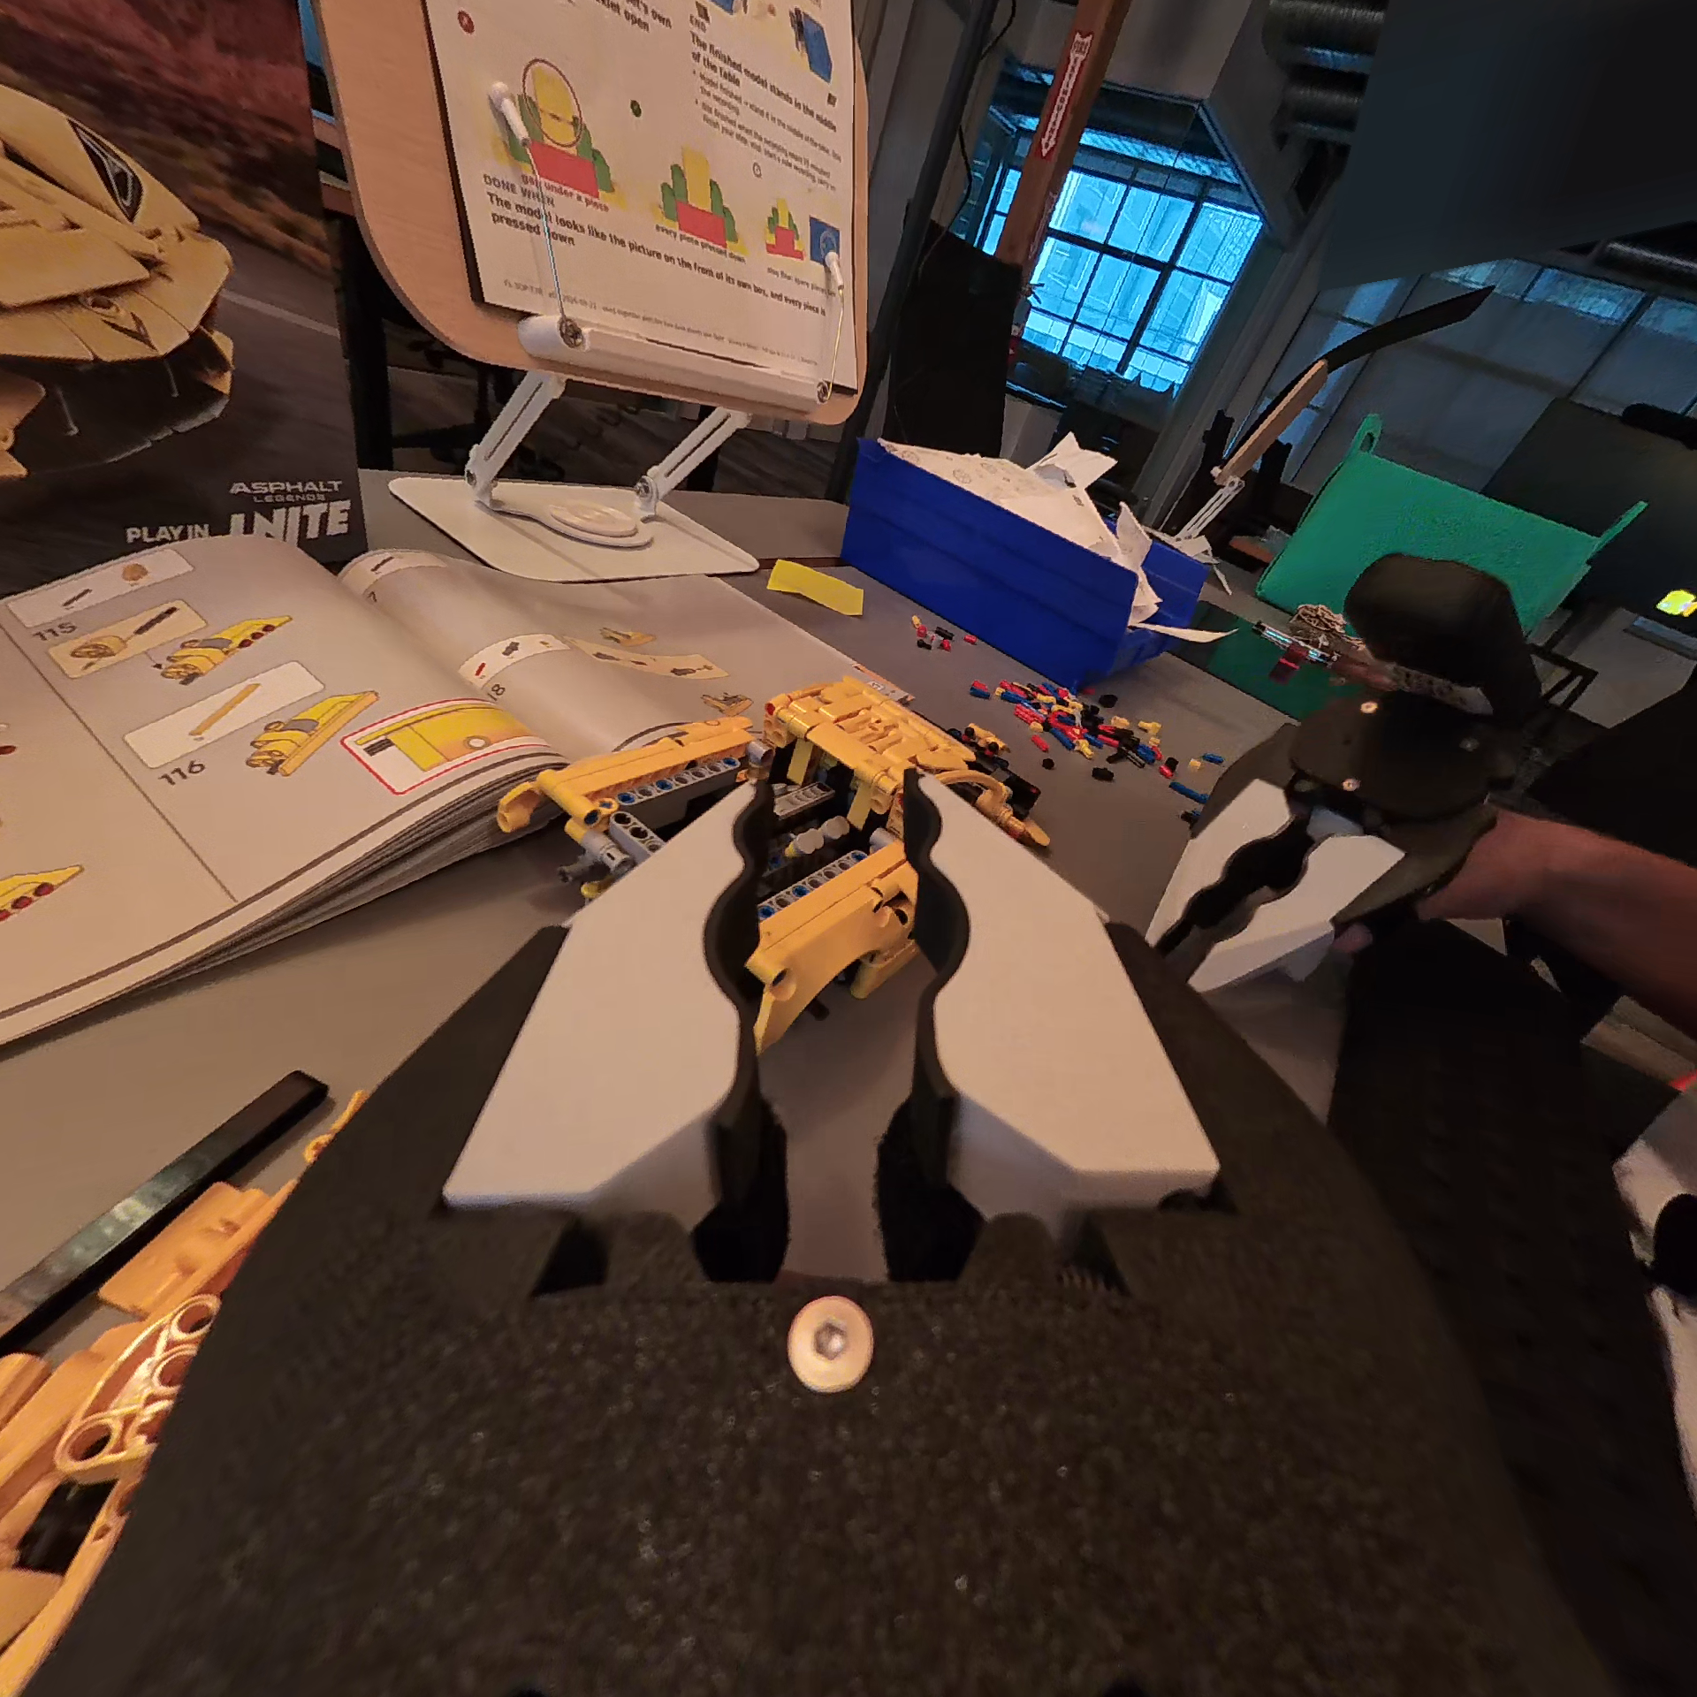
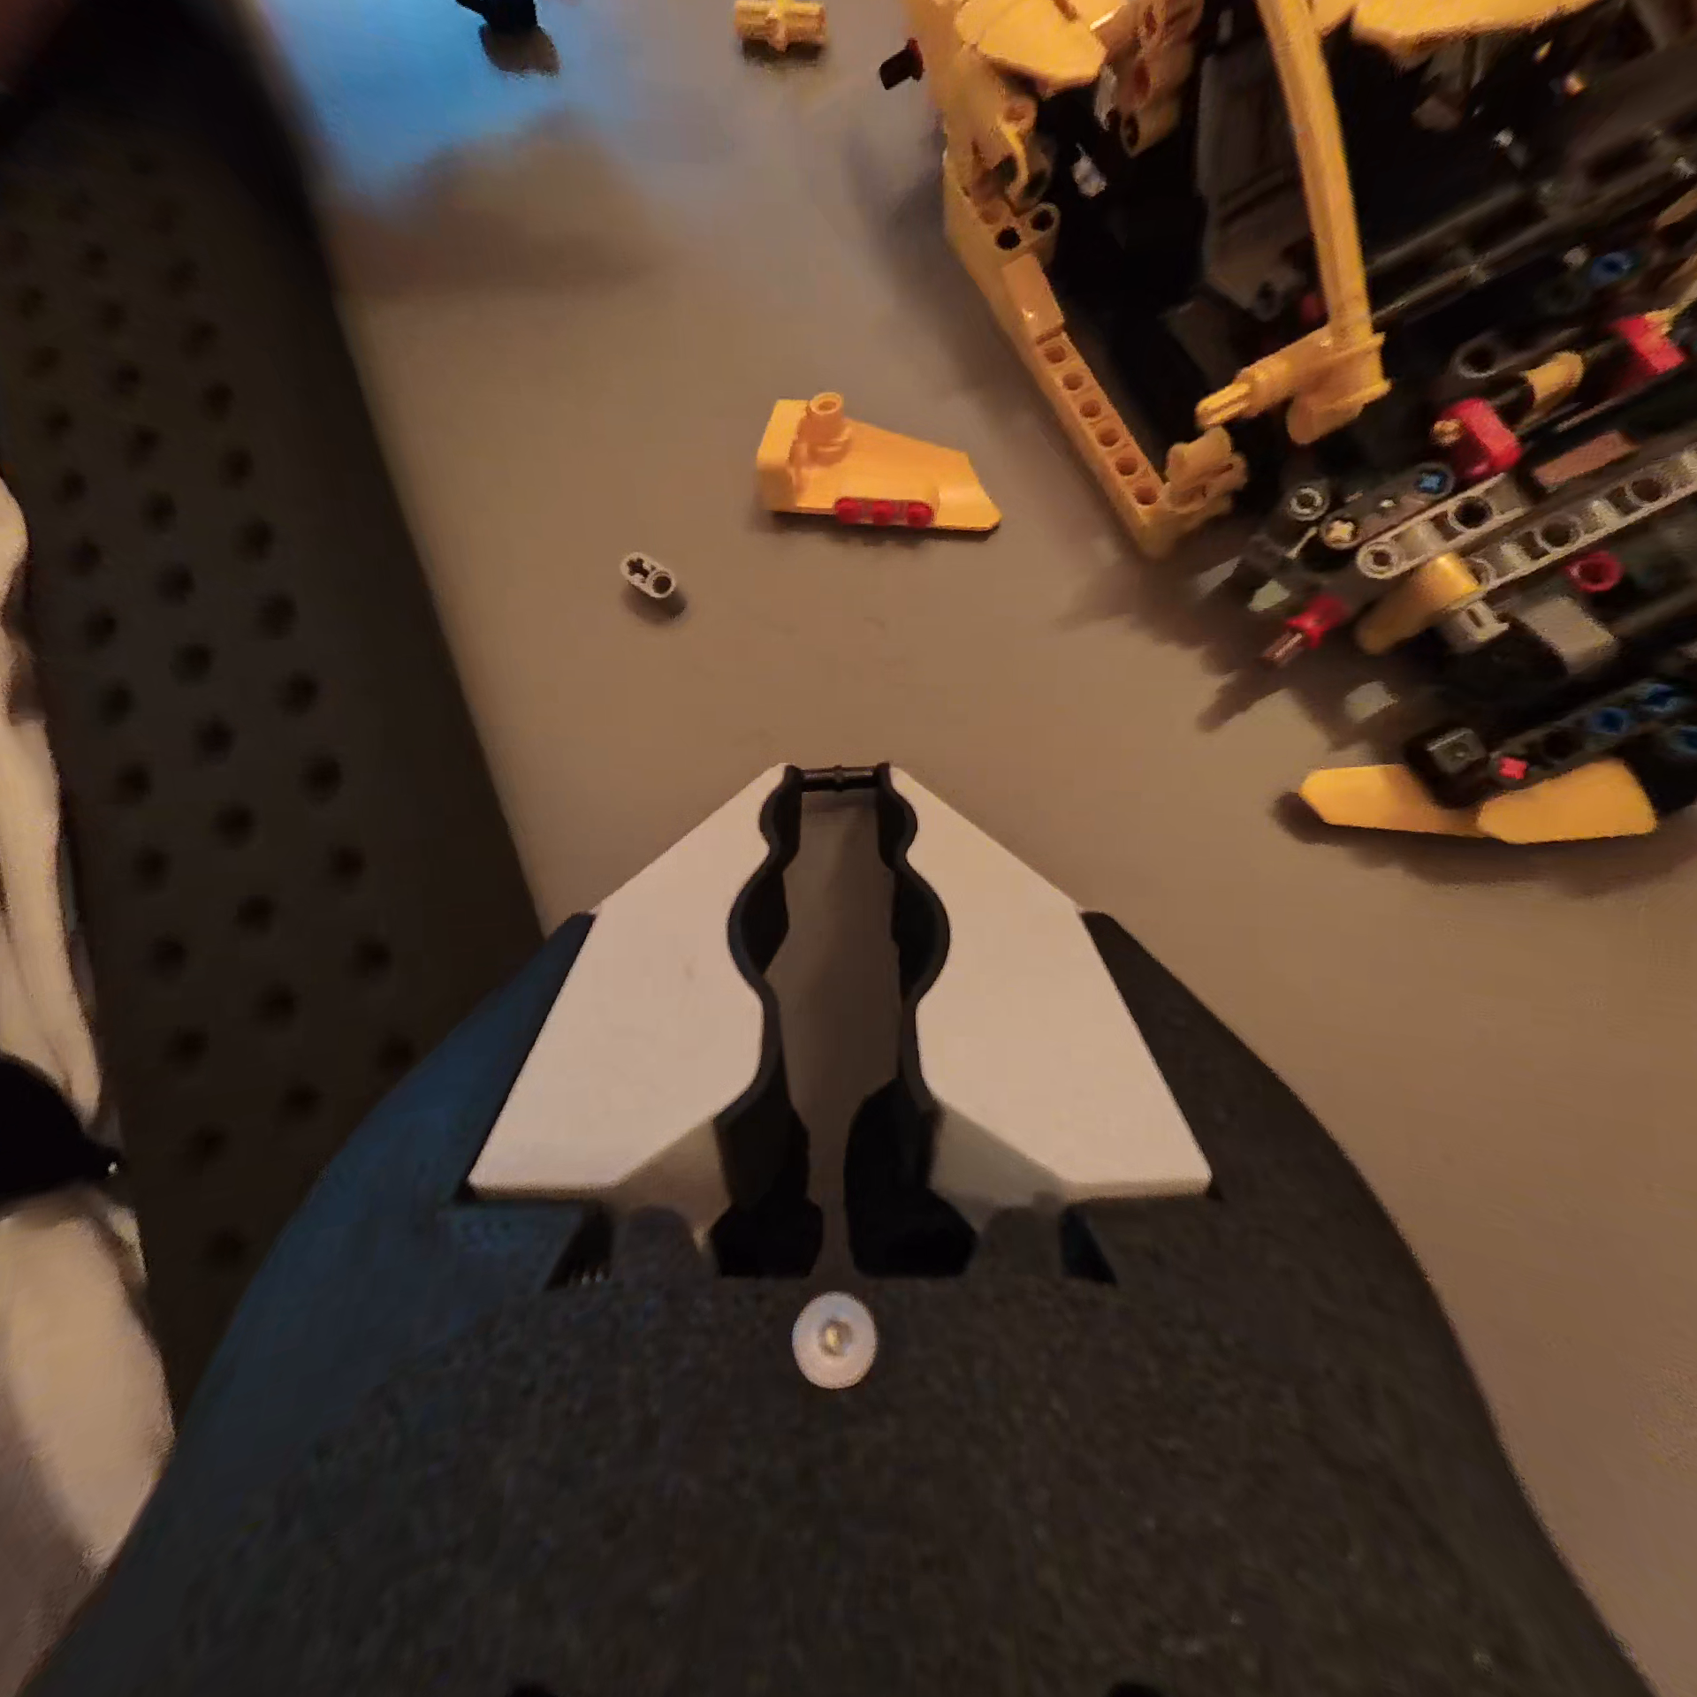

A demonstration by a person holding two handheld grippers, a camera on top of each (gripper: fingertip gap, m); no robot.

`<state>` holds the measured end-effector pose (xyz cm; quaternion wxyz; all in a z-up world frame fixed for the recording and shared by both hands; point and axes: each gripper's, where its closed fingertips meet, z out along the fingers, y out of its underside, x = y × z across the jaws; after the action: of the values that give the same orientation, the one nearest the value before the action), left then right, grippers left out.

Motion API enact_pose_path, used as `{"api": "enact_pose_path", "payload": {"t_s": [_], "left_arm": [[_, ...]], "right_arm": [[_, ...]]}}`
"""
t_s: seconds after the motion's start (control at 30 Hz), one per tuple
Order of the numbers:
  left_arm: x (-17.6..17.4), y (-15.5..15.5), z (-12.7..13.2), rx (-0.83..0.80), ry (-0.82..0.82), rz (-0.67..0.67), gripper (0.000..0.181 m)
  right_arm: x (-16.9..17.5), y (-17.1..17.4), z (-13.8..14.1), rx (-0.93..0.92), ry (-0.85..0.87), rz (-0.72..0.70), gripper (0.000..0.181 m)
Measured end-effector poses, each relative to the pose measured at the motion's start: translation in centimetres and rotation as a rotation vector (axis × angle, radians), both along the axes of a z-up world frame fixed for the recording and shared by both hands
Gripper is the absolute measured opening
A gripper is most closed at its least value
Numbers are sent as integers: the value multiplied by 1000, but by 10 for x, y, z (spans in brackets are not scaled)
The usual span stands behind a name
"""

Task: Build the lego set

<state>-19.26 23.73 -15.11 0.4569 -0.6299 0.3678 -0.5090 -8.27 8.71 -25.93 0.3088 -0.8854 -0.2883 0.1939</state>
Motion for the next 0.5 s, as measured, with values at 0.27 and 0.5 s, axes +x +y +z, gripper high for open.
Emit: {"api": "enact_pose_path", "payload": {"t_s": [0.27, 0.5], "left_arm": [[-2, -2, 0, -11, -7, -4, 28], [-1, -6, -4, 16, 22, -2, 28]], "right_arm": [[-4, 5, -3, 26, -38, -1, 14], [-17, 4, 11, 105, -40, 47, 23]]}}
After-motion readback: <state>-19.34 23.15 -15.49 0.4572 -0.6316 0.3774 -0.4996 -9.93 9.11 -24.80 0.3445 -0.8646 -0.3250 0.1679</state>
